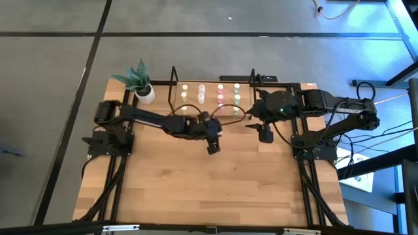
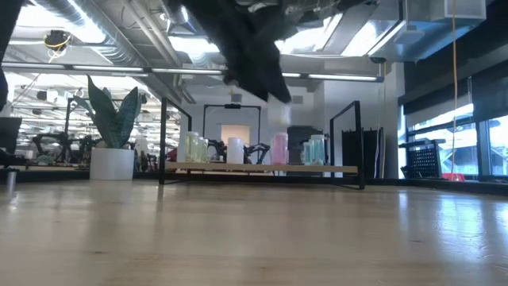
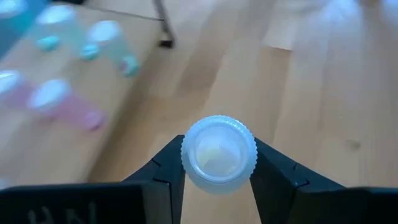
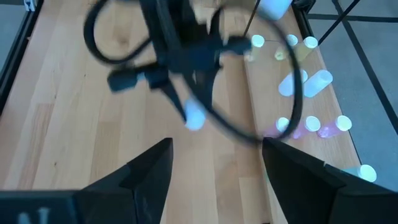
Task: Pick and place medicine bottles onto shelf by color
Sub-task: Put the white bottle on the shelf aligned with other white pill bottles
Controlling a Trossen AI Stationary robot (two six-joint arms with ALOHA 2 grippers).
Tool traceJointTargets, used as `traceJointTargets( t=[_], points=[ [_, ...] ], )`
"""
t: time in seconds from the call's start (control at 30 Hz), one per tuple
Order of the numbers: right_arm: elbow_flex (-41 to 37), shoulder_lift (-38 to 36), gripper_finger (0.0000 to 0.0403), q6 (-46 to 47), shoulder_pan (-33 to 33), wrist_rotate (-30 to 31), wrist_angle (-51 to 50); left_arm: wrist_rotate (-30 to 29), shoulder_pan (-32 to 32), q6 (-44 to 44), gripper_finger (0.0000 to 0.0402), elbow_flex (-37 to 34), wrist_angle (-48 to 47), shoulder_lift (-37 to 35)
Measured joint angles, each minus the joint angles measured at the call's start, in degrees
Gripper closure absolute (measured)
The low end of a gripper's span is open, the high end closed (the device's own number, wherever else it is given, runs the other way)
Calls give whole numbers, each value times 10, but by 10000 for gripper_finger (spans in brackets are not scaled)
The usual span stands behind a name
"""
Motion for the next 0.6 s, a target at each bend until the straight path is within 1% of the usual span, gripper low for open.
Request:
traceJointTargets(
  t=[0.07,0.13,0.23,0.3,0.4,0.6],
  points=[
    [0,0,155,1,0,0,0,-31,-4,-33,276,0,-29,-27],
    [0,0,155,1,0,0,1,-74,-9,-76,275,0,-47,-54],
    [0,0,155,1,0,0,3,-131,-13,-170,275,0,-78,-84],
    [0,0,155,1,0,0,4,-152,-13,-239,275,0,-105,-95],
    [0,0,155,0,0,0,5,-172,-10,-317,274,0,-137,-101],
    [0,0,155,1,0,0,9,-196,3,-406,274,0,-201,-100]
  ],
)
